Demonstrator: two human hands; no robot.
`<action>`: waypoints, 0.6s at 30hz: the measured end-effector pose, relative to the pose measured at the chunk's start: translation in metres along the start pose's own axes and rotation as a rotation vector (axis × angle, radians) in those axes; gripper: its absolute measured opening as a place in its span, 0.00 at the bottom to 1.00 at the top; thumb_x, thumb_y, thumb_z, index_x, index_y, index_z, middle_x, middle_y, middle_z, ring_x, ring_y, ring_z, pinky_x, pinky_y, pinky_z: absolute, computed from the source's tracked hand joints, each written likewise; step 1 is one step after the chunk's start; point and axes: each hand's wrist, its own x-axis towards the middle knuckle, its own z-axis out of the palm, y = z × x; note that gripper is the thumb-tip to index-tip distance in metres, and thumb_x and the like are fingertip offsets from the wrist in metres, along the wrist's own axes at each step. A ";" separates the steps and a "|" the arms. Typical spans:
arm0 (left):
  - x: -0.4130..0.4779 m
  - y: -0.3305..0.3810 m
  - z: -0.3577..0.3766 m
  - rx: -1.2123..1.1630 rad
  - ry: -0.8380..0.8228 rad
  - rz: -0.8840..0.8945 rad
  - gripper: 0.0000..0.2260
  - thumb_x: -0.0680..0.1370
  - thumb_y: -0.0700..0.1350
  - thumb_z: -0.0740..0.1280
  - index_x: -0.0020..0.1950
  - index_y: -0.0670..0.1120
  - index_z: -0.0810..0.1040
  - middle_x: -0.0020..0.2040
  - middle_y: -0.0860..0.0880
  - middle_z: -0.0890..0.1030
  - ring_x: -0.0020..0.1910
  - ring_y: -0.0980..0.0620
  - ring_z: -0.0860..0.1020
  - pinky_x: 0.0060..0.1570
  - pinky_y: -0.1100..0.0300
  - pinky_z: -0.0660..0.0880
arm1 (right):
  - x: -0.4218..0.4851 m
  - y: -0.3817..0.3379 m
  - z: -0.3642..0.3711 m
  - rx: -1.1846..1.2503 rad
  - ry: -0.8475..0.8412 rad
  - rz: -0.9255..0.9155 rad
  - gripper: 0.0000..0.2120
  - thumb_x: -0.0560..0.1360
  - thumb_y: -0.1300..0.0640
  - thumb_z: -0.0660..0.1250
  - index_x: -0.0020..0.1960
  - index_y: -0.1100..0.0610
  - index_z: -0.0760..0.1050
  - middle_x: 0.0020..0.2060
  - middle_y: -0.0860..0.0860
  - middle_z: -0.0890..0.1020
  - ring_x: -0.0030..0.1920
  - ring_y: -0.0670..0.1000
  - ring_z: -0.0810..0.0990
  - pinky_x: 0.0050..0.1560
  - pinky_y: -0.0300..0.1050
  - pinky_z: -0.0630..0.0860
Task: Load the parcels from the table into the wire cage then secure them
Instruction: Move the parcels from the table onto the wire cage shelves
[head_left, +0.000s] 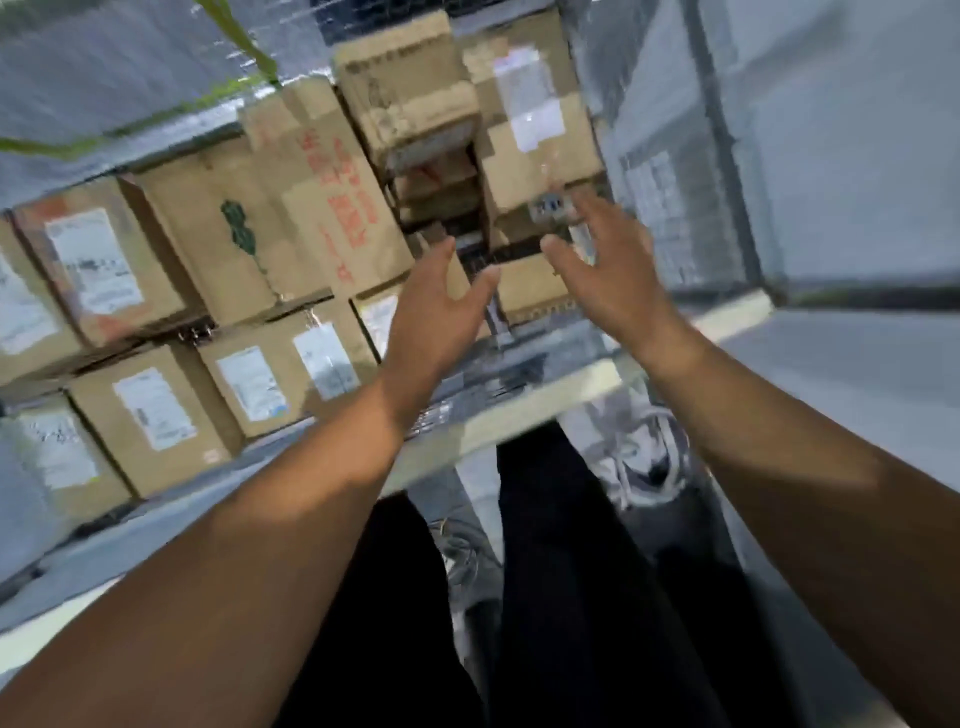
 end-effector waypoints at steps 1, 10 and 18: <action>-0.017 0.008 -0.006 0.001 -0.019 0.025 0.33 0.82 0.63 0.64 0.82 0.50 0.62 0.82 0.50 0.63 0.79 0.49 0.63 0.78 0.51 0.62 | -0.026 -0.005 -0.009 0.014 0.046 0.026 0.33 0.81 0.38 0.61 0.82 0.50 0.61 0.80 0.52 0.65 0.81 0.54 0.58 0.81 0.50 0.50; -0.196 0.074 -0.010 0.147 -0.386 0.476 0.30 0.81 0.65 0.64 0.80 0.54 0.67 0.78 0.53 0.69 0.74 0.53 0.70 0.72 0.52 0.69 | -0.313 -0.020 -0.039 0.304 0.625 0.499 0.31 0.81 0.42 0.66 0.80 0.52 0.65 0.77 0.56 0.68 0.78 0.56 0.62 0.80 0.52 0.56; -0.366 0.071 0.063 0.380 -0.858 0.848 0.27 0.82 0.61 0.65 0.79 0.55 0.69 0.78 0.51 0.69 0.78 0.52 0.66 0.76 0.56 0.62 | -0.589 0.006 0.024 0.417 0.942 0.957 0.32 0.82 0.40 0.63 0.82 0.52 0.62 0.81 0.54 0.63 0.82 0.56 0.56 0.81 0.53 0.51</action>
